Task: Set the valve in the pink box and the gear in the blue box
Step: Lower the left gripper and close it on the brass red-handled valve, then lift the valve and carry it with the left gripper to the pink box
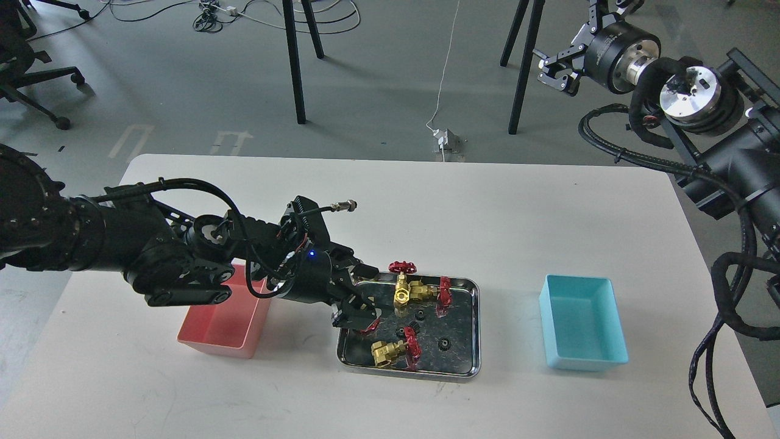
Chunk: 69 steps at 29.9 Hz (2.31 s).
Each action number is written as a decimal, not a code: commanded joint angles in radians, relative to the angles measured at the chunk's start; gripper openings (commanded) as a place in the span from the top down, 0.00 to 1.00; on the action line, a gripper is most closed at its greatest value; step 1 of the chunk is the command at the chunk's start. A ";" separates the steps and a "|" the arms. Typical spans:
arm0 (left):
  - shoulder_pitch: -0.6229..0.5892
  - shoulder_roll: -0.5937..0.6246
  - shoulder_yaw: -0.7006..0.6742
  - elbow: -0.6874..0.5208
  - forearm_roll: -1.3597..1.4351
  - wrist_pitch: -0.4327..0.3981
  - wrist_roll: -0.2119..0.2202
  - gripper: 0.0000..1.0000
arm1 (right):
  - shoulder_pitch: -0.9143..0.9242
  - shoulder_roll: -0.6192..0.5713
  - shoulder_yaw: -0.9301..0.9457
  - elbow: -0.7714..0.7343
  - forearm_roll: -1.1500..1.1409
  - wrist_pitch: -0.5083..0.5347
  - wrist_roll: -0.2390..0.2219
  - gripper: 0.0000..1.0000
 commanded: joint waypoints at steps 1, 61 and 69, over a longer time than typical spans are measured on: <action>0.029 0.000 0.000 0.006 0.006 0.010 0.000 0.24 | -0.001 -0.006 0.001 0.001 0.000 0.000 0.000 0.00; -0.014 0.217 -0.071 -0.072 0.113 0.151 0.000 0.88 | -0.019 -0.008 0.011 0.010 0.002 -0.021 0.001 0.00; -0.135 0.486 -0.068 -0.186 0.167 0.151 0.000 0.87 | 0.172 0.002 0.001 0.001 -0.012 -0.129 0.004 0.00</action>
